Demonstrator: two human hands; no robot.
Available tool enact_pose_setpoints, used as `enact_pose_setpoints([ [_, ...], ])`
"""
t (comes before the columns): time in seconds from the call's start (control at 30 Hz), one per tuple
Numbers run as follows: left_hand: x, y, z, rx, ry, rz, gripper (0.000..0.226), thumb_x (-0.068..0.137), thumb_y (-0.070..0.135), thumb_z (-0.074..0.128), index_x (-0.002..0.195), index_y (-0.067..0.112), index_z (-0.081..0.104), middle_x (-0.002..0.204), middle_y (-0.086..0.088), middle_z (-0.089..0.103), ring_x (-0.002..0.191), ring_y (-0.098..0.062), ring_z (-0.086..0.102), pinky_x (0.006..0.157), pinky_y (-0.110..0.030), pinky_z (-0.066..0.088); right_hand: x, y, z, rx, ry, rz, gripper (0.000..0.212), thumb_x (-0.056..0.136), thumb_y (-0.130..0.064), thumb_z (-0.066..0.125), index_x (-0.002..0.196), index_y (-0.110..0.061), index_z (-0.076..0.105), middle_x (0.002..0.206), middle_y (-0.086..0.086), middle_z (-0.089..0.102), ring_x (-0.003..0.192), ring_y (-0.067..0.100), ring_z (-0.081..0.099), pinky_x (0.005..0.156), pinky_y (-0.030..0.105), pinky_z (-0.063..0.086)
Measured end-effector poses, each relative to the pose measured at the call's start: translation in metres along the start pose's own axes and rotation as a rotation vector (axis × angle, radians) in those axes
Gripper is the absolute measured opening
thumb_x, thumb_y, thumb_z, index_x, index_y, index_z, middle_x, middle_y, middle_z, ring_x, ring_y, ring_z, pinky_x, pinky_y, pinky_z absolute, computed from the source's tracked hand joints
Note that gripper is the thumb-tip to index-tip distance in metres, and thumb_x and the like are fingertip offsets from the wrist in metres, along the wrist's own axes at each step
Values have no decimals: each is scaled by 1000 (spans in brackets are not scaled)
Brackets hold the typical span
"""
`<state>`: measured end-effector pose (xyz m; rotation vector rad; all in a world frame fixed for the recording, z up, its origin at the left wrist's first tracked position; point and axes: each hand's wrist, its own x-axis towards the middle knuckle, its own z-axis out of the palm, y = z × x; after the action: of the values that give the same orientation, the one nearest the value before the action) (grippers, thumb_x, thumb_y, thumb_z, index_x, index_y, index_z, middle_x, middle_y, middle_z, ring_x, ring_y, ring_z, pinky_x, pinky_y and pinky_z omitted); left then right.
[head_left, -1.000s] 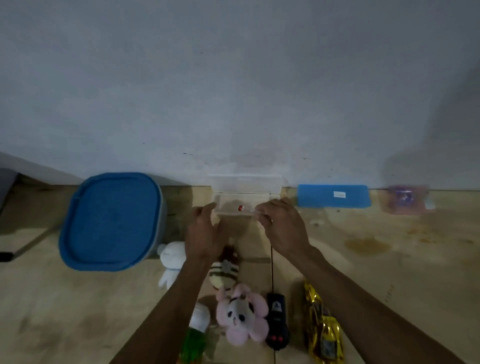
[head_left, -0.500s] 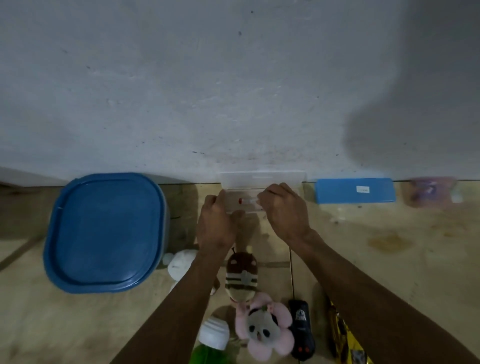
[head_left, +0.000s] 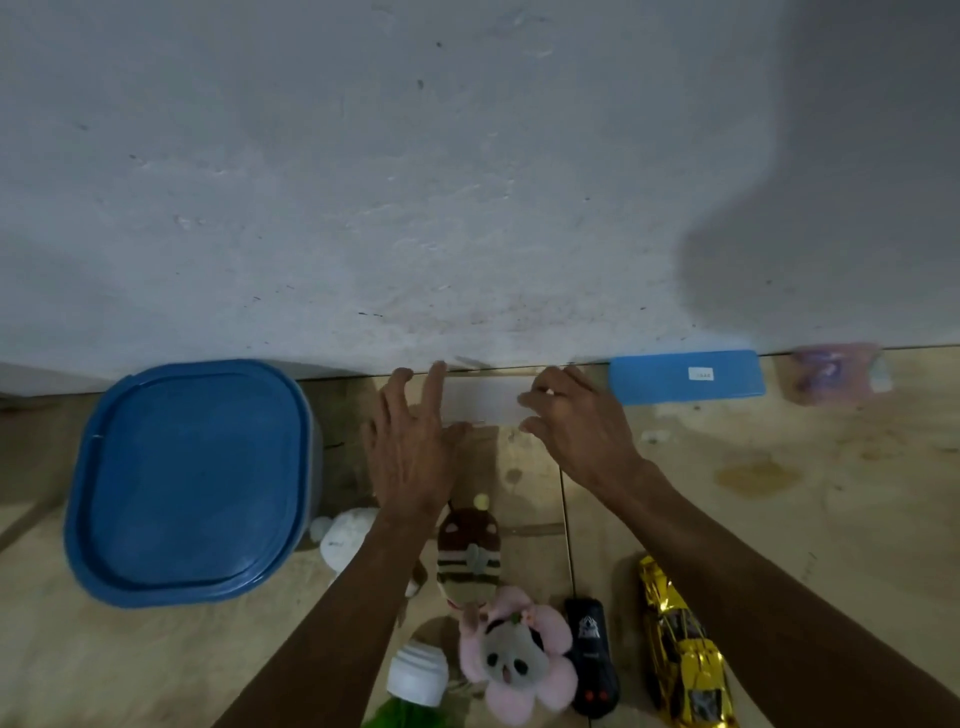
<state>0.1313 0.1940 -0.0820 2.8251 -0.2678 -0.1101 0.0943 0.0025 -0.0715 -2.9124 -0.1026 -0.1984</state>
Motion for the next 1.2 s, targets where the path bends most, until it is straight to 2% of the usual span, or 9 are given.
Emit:
enact_pose_setpoints([
  [0.07, 3, -5, 3, 89, 19, 133, 59, 74, 31, 86, 128, 24, 63, 139, -18, 51, 123, -39, 50, 90, -52, 48, -4, 3, 13, 10, -13, -18, 28, 68, -17, 90, 94, -12, 79, 90, 4, 72, 85, 24, 65, 55, 31, 53],
  [0.17, 9, -10, 4, 138, 10, 211, 34, 75, 33, 85, 107, 26, 76, 128, -14, 60, 116, -36, 55, 88, -51, 48, -3, 8, 24, -15, 6, -27, 26, 75, -15, 85, 100, -10, 78, 96, 8, 71, 89, 28, 64, 60, 35, 55],
  [0.47, 21, -12, 7, 146, -66, 240, 29, 70, 31, 90, 95, 22, 79, 121, -13, 63, 114, -39, 59, 87, -57, 50, -9, 6, 37, -55, 44, 8, 24, 83, -16, 78, 105, -6, 75, 109, 13, 69, 100, 34, 64, 75, 40, 59],
  [0.57, 19, -10, 7, 161, -85, 233, 27, 74, 31, 86, 98, 21, 78, 125, -13, 60, 119, -38, 56, 91, -58, 46, -10, 5, 40, -39, 28, 52, 26, 82, -17, 79, 106, -6, 75, 112, 13, 67, 103, 35, 62, 76, 40, 59],
  [0.7, 16, -1, -1, 155, -131, 193, 30, 93, 34, 66, 123, 28, 69, 142, -6, 45, 134, -30, 37, 106, -52, 33, -4, -4, 32, -66, -53, 110, 26, 81, -16, 80, 106, -10, 75, 114, 9, 64, 104, 33, 58, 76, 40, 58],
  [0.87, 6, 7, -23, 122, -184, 144, 45, 95, 36, 61, 139, 32, 55, 149, -5, 33, 138, -27, 31, 112, -48, 30, -12, -23, 8, 140, -98, 333, 35, 95, -20, 65, 129, -16, 65, 131, 10, 56, 120, 32, 51, 98, 45, 49],
  [1.03, -44, -6, -44, -49, -72, 115, 36, 94, 28, 65, 129, 24, 66, 131, -11, 55, 123, -33, 52, 99, -47, 43, -69, -51, -13, 396, 70, 419, 31, 91, -9, 68, 121, -11, 70, 115, 15, 62, 108, 35, 55, 93, 44, 52],
  [1.1, -76, -15, -55, -126, 7, 109, 33, 91, 30, 65, 120, 18, 72, 117, -13, 61, 111, -37, 59, 90, -49, 51, -94, -67, -23, 457, 105, 420, 28, 89, -6, 68, 117, -10, 71, 110, 16, 64, 104, 37, 59, 91, 38, 50],
  [1.2, -129, -31, -77, -218, 78, 79, 35, 91, 36, 60, 116, 16, 74, 113, -13, 63, 103, -34, 63, 83, -47, 54, -125, -101, -36, 557, 145, 394, 26, 88, -4, 68, 113, -8, 73, 106, 14, 68, 98, 32, 65, 84, 31, 50],
])
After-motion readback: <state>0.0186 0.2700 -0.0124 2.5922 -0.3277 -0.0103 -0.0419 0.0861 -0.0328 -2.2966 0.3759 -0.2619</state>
